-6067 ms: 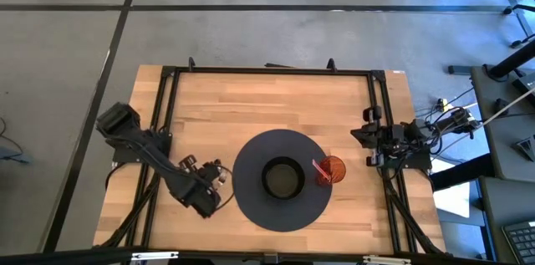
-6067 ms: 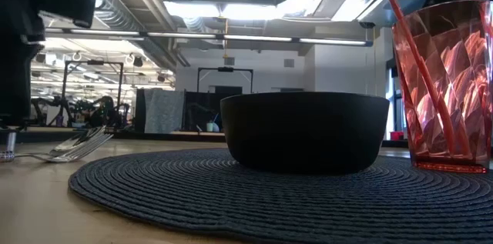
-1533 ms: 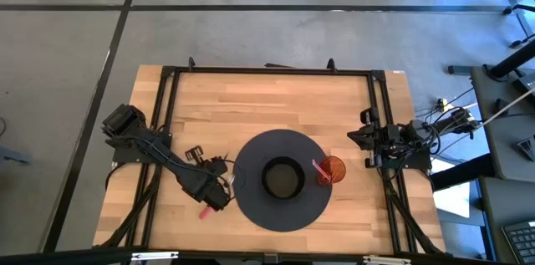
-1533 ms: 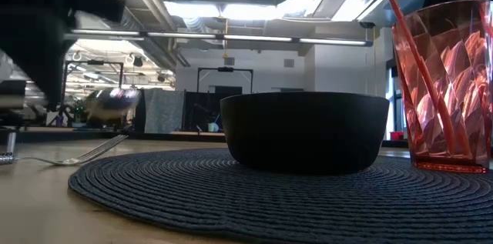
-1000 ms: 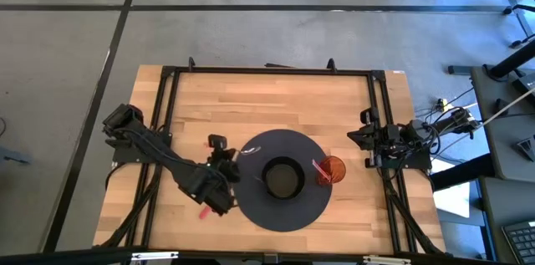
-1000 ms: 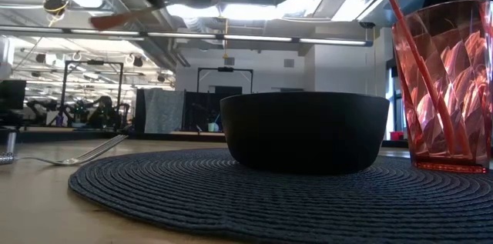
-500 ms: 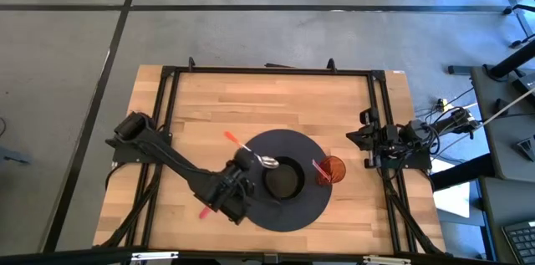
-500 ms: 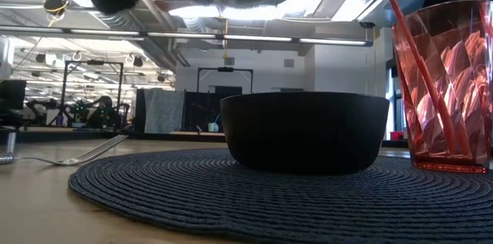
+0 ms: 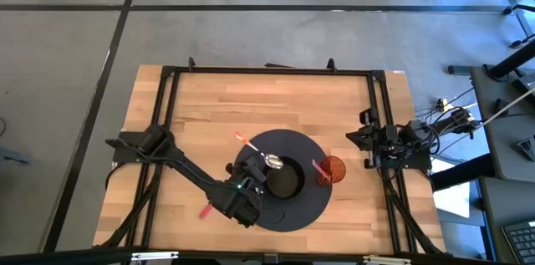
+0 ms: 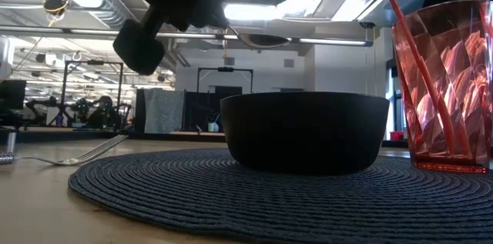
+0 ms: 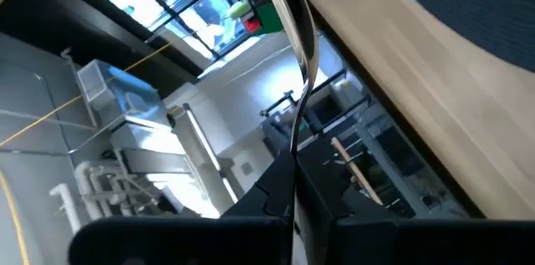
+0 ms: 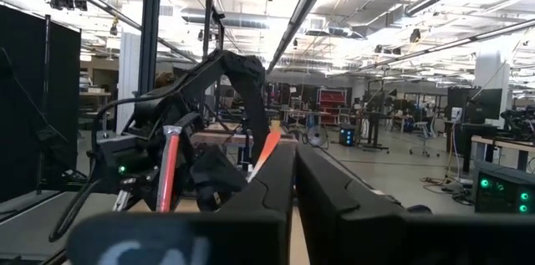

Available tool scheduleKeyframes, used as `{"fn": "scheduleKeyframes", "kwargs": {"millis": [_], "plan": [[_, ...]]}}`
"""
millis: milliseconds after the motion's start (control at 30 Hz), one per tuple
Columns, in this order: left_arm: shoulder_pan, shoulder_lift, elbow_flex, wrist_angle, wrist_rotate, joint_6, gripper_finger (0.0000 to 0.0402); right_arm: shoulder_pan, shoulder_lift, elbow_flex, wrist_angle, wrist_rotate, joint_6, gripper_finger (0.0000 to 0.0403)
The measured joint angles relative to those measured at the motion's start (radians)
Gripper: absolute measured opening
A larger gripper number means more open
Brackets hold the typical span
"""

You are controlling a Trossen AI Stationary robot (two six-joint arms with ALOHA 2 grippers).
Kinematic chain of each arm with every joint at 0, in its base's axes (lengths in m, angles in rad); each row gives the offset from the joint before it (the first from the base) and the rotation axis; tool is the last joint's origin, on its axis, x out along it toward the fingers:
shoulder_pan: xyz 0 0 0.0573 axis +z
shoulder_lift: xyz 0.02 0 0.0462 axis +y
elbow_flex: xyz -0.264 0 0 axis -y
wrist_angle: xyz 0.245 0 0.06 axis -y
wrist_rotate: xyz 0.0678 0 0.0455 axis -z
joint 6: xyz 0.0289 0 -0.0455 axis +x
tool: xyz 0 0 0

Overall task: Pick & Place Utensil
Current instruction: Put the orange spoon into the black bowl on the mat

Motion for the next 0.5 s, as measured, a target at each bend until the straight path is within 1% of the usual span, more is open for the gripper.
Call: {"fn": "scheduleKeyframes", "kwargs": {"millis": [100, 300, 500], "plan": [[0.010, 0.008, 0.000, 0.004, -0.025, 0.000, 0.0002, 0.000, 0.000, 0.000, 0.000, 0.000, 0.000, 0.0016], [0.015, 0.014, 0.000, 0.072, -0.018, 0.042, 0.0002, 0.000, 0.000, 0.000, 0.000, 0.000, 0.000, 0.0016], [0.017, 0.027, 0.000, 0.155, -0.012, 0.175, 0.0002, 0.000, 0.000, 0.000, 0.000, 0.000, 0.000, 0.0016]]}}
